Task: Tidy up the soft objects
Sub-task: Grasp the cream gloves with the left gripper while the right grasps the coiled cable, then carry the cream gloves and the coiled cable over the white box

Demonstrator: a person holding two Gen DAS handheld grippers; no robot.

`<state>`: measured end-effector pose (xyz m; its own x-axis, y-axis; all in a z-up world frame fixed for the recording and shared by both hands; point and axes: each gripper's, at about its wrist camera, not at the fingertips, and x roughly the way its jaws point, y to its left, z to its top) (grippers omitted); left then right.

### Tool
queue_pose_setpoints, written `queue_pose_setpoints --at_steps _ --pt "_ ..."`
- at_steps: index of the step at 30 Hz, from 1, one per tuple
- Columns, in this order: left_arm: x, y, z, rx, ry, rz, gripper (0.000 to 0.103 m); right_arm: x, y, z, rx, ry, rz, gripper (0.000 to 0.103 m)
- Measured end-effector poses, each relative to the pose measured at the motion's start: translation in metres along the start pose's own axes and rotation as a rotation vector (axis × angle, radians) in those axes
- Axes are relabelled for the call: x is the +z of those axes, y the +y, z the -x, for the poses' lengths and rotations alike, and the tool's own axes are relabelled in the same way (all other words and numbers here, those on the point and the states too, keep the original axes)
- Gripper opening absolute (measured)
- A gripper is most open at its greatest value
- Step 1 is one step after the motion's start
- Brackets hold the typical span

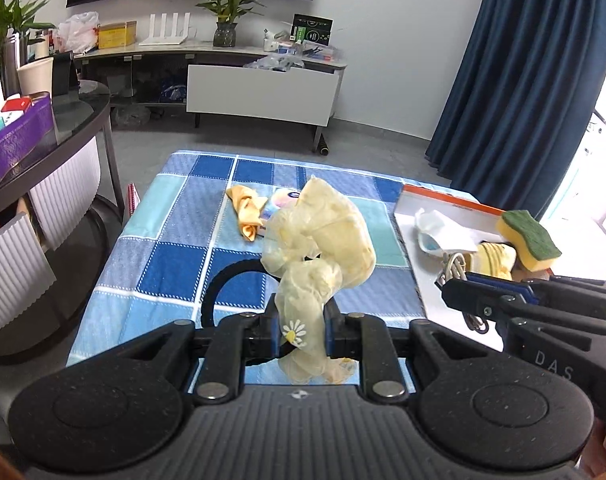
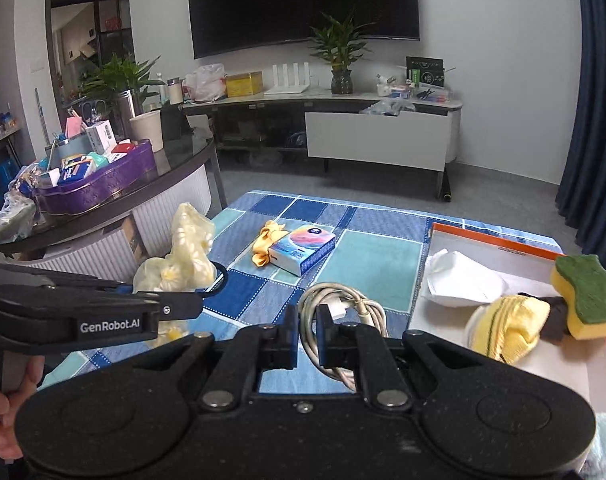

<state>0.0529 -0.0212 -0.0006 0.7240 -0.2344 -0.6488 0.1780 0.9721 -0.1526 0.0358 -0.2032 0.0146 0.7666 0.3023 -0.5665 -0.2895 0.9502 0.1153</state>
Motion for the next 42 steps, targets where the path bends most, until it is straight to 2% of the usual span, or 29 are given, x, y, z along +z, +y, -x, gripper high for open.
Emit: queue_pose_setpoints --at_steps 9,19,42 --pt "-0.012 -0.017 0.020 0.015 -0.005 -0.015 0.021 -0.013 -0.006 0.040 -0.021 -0.037 -0.043 0.011" --pt "-0.019 -0.030 0.031 0.006 -0.009 -0.023 0.021 -0.025 -0.014 0.065 -0.051 -0.054 -0.062 0.011" --pt "-0.024 -0.046 0.033 -0.016 -0.009 -0.060 0.021 -0.031 -0.028 0.085 -0.095 -0.070 -0.093 0.011"
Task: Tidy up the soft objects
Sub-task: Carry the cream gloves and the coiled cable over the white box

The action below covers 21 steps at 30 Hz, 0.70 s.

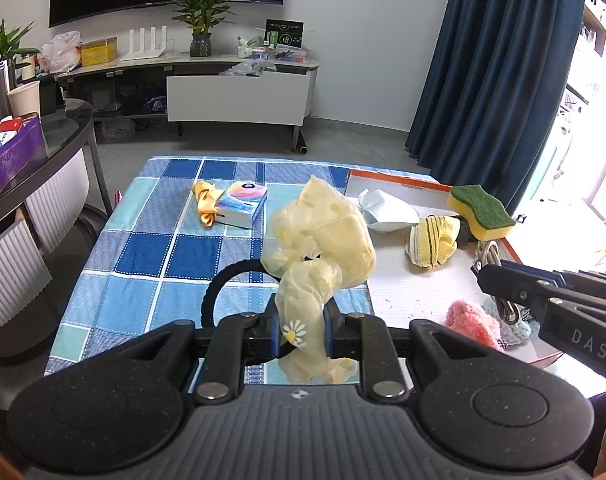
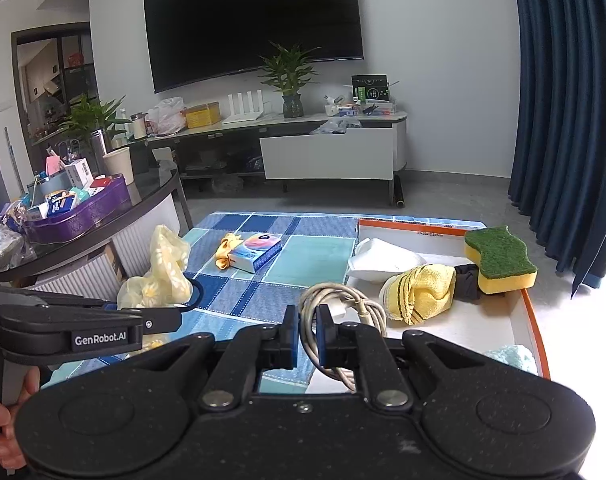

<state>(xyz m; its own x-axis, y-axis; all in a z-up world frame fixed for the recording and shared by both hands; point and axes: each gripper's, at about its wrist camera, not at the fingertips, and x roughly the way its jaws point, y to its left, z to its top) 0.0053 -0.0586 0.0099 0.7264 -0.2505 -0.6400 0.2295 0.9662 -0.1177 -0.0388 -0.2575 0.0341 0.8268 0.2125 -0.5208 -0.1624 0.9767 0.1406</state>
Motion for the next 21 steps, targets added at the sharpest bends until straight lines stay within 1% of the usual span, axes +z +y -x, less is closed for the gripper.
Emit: queue_pose_setpoints --at_steps 21 --pt "-0.003 -0.021 -0.002 -0.027 0.012 -0.037 0.021 -0.003 -0.019 0.009 -0.042 -0.012 -0.039 0.011"
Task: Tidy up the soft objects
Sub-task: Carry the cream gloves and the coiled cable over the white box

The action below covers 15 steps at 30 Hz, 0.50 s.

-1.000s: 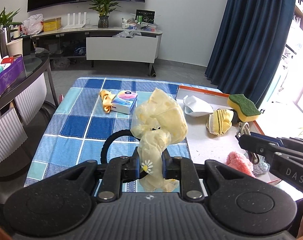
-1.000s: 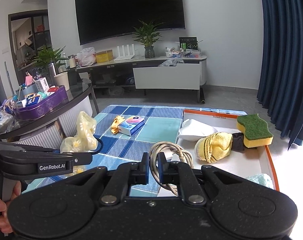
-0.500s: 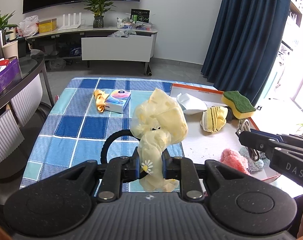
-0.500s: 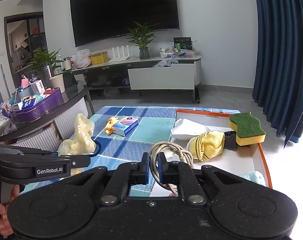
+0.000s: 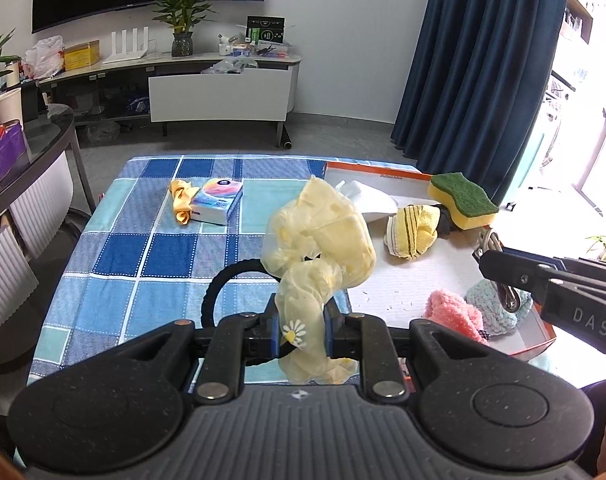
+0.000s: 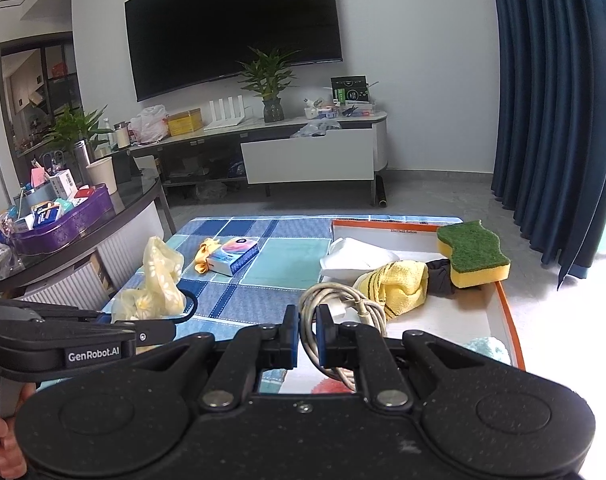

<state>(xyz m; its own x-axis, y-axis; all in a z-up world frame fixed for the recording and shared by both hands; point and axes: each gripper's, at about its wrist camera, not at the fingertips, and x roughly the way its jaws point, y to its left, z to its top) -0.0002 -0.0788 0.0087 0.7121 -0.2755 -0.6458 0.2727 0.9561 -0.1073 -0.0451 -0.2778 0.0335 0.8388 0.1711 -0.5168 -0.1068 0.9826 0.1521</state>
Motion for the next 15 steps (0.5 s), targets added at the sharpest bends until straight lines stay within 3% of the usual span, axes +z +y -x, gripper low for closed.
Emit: queue_pose_setpoints --at_steps 15 --pt "0.001 -0.016 -0.004 -0.026 0.010 -0.030 0.021 -0.001 -0.015 0.003 -0.026 -0.004 -0.027 0.011"
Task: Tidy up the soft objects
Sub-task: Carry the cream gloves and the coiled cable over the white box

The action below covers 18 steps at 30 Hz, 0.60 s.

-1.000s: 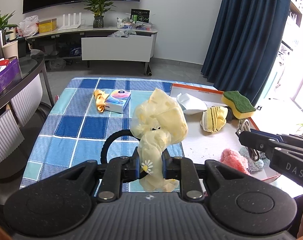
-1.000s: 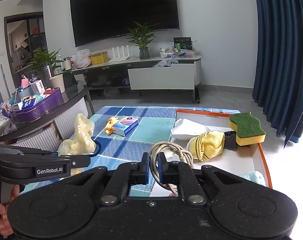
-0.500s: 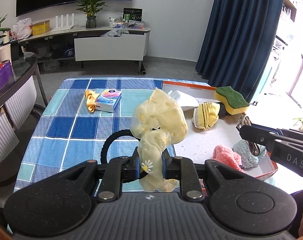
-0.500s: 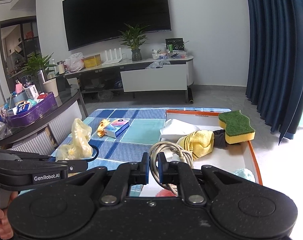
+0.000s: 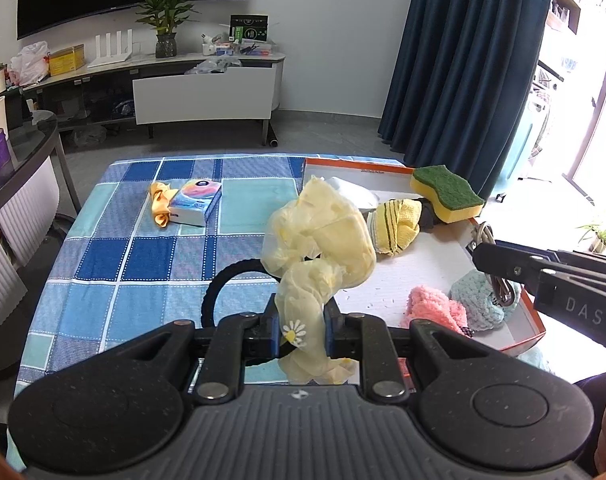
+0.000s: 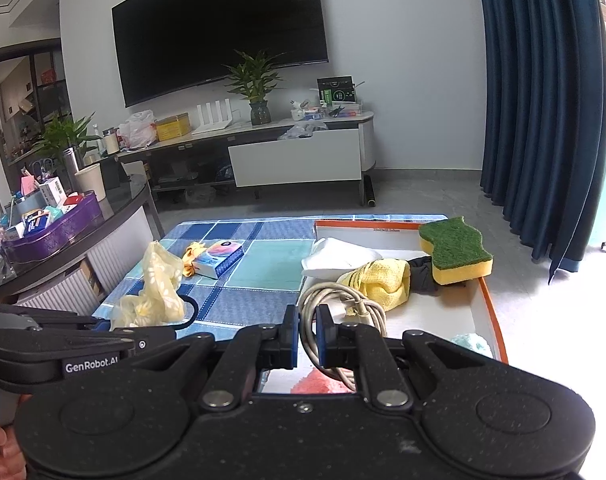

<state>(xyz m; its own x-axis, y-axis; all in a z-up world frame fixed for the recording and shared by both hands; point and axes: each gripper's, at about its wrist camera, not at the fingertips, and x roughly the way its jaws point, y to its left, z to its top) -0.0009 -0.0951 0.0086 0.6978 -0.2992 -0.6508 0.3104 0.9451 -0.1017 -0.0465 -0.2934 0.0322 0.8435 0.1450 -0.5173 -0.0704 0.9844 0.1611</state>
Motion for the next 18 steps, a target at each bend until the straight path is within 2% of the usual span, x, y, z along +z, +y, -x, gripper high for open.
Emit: queue_pose_setpoints --at_steps 18 --pt "0.012 -0.041 -0.022 -0.089 0.014 -0.068 0.021 0.002 -0.037 0.004 -0.077 -0.004 -0.044 0.011"
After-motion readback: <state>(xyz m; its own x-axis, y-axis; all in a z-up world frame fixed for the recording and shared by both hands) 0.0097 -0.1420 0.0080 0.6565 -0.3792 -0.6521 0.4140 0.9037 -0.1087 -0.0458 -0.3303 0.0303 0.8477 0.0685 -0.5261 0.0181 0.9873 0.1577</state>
